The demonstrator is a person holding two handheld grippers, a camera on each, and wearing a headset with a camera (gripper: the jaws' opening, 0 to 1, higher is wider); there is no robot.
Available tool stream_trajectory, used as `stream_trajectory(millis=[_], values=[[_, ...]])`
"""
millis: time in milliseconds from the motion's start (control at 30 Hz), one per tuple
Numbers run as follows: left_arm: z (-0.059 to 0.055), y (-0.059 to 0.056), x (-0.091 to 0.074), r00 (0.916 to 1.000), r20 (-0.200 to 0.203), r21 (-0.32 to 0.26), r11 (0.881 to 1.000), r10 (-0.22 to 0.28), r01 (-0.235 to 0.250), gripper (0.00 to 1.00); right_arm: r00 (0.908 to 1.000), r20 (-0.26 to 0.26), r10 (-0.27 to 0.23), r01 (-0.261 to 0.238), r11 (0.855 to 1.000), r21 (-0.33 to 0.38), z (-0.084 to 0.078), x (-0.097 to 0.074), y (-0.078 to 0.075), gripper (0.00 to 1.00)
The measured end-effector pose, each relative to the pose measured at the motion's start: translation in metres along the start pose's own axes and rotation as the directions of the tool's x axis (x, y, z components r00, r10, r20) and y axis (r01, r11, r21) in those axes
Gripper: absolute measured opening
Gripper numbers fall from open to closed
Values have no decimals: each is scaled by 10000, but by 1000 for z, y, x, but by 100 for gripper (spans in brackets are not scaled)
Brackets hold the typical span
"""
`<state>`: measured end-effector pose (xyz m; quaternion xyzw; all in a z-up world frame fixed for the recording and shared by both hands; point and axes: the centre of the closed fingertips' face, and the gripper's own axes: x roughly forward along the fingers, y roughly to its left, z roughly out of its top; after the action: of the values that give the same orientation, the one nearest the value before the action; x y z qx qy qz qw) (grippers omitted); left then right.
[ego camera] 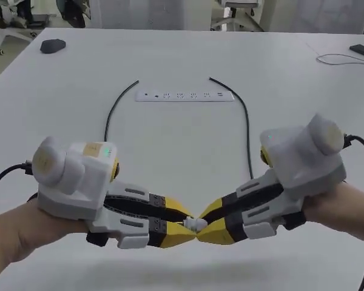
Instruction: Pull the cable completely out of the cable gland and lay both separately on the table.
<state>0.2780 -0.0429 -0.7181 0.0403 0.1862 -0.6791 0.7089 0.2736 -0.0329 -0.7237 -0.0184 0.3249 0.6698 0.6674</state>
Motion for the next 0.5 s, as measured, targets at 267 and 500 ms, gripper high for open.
stream_trajectory(millis=[267,500], values=[[7,0,1,10000,-16,918,9958,33,-32,14,9958,760,505,-608,9882,1406,7,-7,-1,9],[10,0,1,10000,40,980,9952,24,-27,14,9954,785,555,-667,9866,1488,9,-7,4,8]])
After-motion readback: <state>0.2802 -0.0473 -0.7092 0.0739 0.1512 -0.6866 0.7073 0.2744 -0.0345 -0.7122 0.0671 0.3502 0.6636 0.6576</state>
